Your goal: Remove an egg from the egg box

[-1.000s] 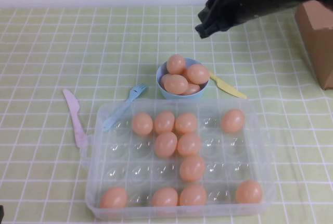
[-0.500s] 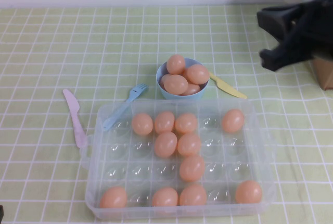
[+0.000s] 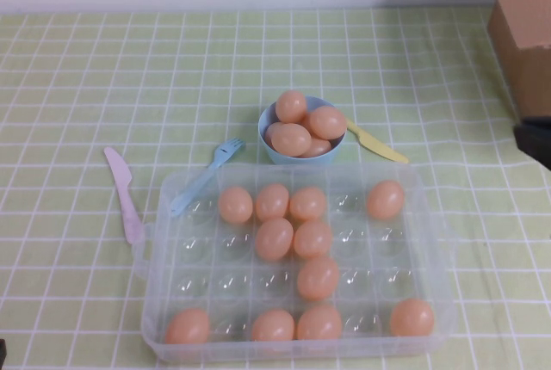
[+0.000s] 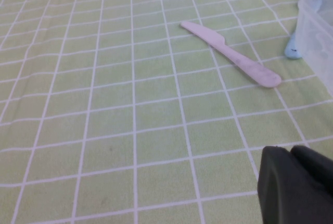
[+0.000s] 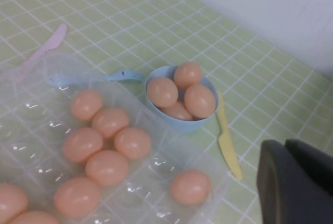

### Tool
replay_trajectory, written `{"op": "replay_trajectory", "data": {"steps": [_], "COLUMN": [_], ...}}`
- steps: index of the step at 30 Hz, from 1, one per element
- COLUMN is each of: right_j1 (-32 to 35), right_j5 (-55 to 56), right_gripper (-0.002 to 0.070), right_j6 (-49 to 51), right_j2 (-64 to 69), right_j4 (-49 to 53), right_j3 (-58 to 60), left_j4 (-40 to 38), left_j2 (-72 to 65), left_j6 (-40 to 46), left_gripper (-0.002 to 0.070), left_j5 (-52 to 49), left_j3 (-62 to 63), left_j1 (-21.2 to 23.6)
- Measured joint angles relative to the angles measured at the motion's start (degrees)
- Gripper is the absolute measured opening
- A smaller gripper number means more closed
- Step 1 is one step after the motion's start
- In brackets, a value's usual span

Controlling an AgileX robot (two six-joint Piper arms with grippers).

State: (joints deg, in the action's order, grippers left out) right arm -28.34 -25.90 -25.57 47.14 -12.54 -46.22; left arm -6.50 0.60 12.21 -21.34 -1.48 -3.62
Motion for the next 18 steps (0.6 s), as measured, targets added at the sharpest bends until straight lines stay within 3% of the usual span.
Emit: {"op": "replay_trajectory", "data": {"steps": [12, 18], "right_j1": [0.8, 13.8], "right_j5": [17.7, 19.7], "right_gripper": [-0.0017, -0.0017], "right_j6": [0.1, 0.1], "right_j2": [-16.3, -25.9], "right_j4": [0.7, -1.5], "right_j3": [21.2, 30.1], "left_j4": [0.0, 0.0], "left_j2": [0.0, 0.0], "left_j6": [0.0, 0.0], "left_gripper": [-0.0004, -0.0004], "left_j5": [0.0, 0.0], "left_j3": [0.0, 0.0], "left_j1": [0.0, 0.0]}}
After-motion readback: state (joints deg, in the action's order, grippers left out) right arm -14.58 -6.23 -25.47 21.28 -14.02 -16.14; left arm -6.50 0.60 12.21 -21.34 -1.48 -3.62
